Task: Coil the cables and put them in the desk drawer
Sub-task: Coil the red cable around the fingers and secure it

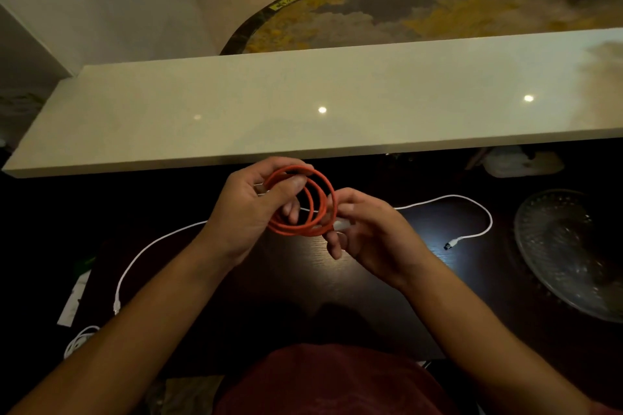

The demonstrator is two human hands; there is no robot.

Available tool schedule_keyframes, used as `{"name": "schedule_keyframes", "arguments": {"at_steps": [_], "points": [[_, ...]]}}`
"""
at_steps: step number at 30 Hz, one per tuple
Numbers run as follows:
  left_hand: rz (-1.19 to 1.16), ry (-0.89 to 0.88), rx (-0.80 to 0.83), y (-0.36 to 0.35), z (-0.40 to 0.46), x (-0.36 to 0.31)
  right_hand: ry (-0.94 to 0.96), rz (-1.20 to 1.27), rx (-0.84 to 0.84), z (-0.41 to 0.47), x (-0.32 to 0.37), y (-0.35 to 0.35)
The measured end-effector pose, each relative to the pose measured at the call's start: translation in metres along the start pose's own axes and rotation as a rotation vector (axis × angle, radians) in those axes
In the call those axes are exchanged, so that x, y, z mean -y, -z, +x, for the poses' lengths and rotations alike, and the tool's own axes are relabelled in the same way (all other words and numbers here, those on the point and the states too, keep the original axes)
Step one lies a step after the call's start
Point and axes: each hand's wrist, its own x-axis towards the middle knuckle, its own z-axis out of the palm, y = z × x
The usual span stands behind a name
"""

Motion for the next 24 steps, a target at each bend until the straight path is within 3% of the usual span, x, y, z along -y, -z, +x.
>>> {"name": "schedule_keyframes", "arguments": {"at_steps": [3, 8, 13, 24], "points": [[-0.031, 0.002, 0.031, 0.004, -0.002, 0.0, 0.005, 0.086, 0.014, 0.001, 0.001, 0.003], [-0.203, 0.082, 0.087, 0.001, -0.004, 0.003, 0.062, 0.028, -0.049, 0.0, 0.001, -0.001], [-0.281, 0.14, -0.05, -0.006, -0.003, 0.005, 0.098, -0.098, -0.053, -0.001, -0.003, -0.009], [-0.226, 0.167, -0.145, 0.003, 0.0, 0.002, 0.129, -0.192, -0.113, -0.001, 0.005, 0.002]]}}
